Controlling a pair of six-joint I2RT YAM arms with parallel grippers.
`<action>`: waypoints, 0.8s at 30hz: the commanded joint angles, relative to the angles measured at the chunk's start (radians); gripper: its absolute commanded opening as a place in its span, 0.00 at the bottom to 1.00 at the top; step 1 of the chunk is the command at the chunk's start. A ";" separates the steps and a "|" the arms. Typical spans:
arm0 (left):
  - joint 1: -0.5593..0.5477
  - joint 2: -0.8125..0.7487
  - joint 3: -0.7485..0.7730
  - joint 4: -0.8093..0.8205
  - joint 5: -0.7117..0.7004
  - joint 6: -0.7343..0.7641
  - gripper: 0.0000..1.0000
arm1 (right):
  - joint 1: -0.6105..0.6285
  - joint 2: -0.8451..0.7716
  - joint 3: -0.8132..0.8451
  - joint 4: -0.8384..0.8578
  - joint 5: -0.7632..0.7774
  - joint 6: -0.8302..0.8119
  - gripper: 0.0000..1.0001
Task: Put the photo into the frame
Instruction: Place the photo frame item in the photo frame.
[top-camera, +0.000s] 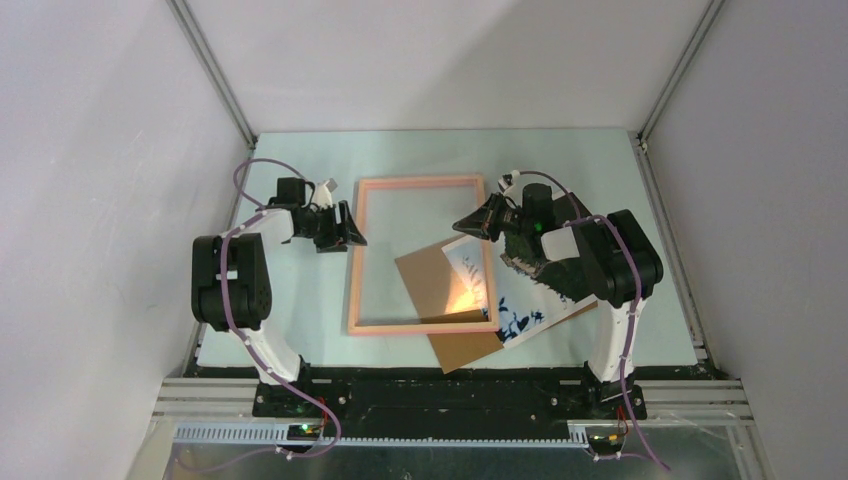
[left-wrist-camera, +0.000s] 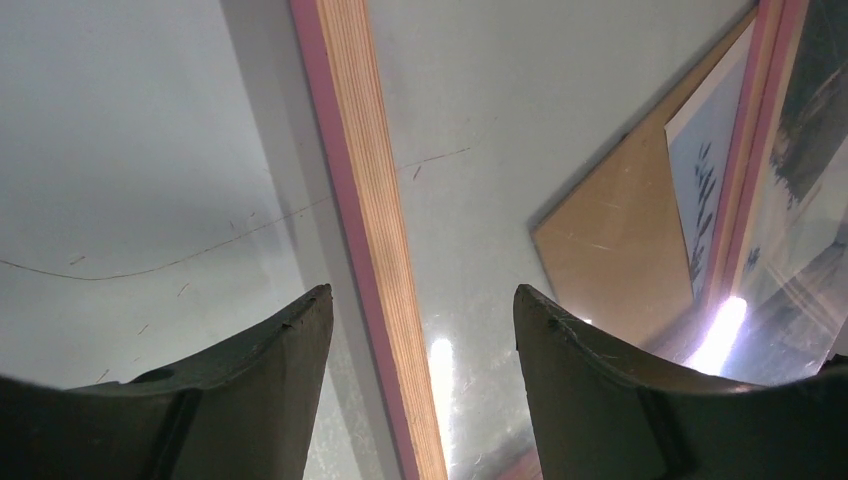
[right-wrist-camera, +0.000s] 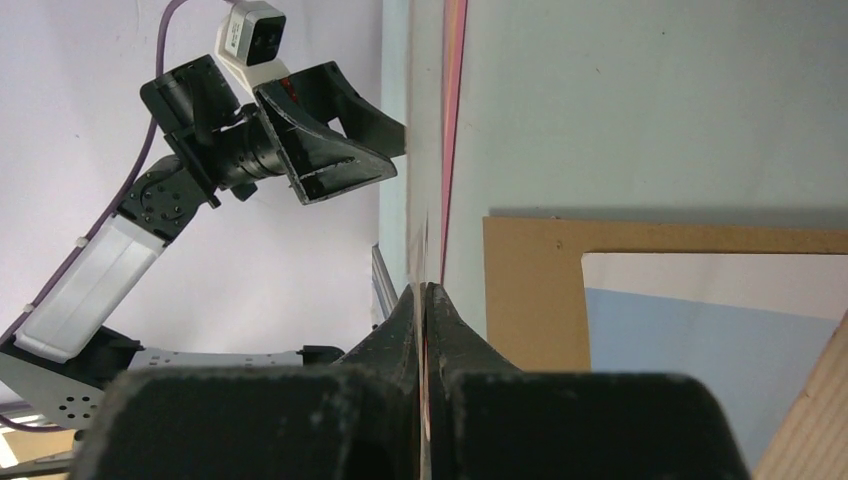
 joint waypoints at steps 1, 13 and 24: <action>-0.008 0.001 -0.015 0.024 -0.002 -0.009 0.71 | 0.000 -0.003 0.017 0.002 -0.009 -0.033 0.00; -0.009 0.004 -0.019 0.028 0.000 -0.010 0.71 | 0.007 -0.006 0.018 -0.041 0.012 -0.058 0.00; -0.016 -0.007 -0.027 0.032 -0.014 -0.007 0.71 | 0.023 -0.023 0.035 -0.173 0.062 -0.123 0.00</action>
